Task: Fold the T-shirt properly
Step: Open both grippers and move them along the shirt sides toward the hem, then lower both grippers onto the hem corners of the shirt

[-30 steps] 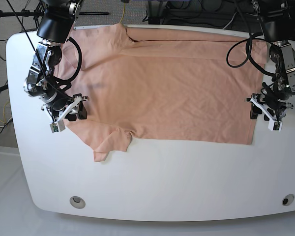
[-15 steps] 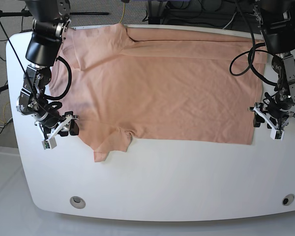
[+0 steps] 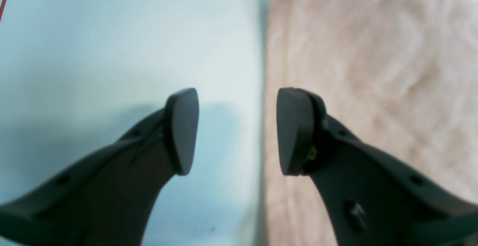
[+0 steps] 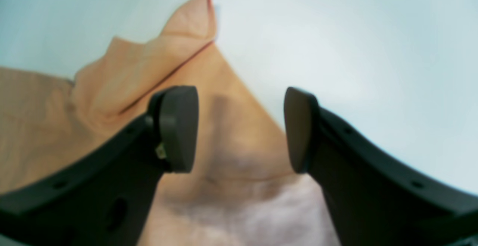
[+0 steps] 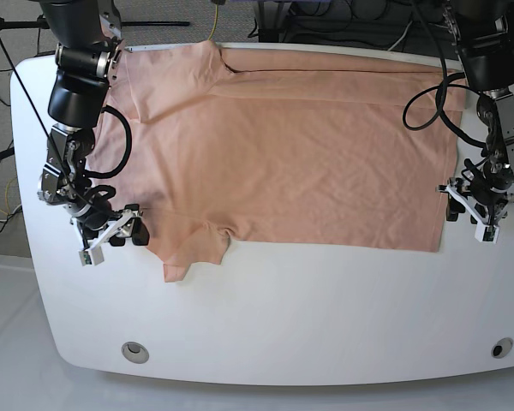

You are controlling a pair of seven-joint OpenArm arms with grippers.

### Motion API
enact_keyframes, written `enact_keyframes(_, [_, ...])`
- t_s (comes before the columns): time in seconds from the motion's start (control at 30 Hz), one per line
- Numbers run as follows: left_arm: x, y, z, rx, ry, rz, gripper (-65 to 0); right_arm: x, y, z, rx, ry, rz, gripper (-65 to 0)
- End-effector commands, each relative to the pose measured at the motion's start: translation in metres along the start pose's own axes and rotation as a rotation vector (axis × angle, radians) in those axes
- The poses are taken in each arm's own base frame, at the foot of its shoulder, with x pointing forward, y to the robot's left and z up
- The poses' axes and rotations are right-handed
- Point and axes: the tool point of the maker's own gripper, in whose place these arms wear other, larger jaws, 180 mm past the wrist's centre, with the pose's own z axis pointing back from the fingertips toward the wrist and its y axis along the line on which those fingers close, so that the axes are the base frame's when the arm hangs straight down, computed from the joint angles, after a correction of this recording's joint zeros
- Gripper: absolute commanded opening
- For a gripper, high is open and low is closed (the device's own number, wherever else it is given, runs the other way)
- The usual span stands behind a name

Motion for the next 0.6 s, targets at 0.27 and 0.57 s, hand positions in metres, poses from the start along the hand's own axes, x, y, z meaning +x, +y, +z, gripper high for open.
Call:
enact_keyframes(0.27, [0.028, 0.019, 0.001, 0.024, -0.053, 0.012, -33.8, 0.006, 0.022, -0.017, 0.063, -0.02, -0.022, -32.2])
enact_keyframes(0.57, [0.034, 0.035, -0.016, 0.031, -0.057, 0.081, -33.0, -0.003, 0.022, -0.026, 0.057, 0.028, -0.005, -32.0])
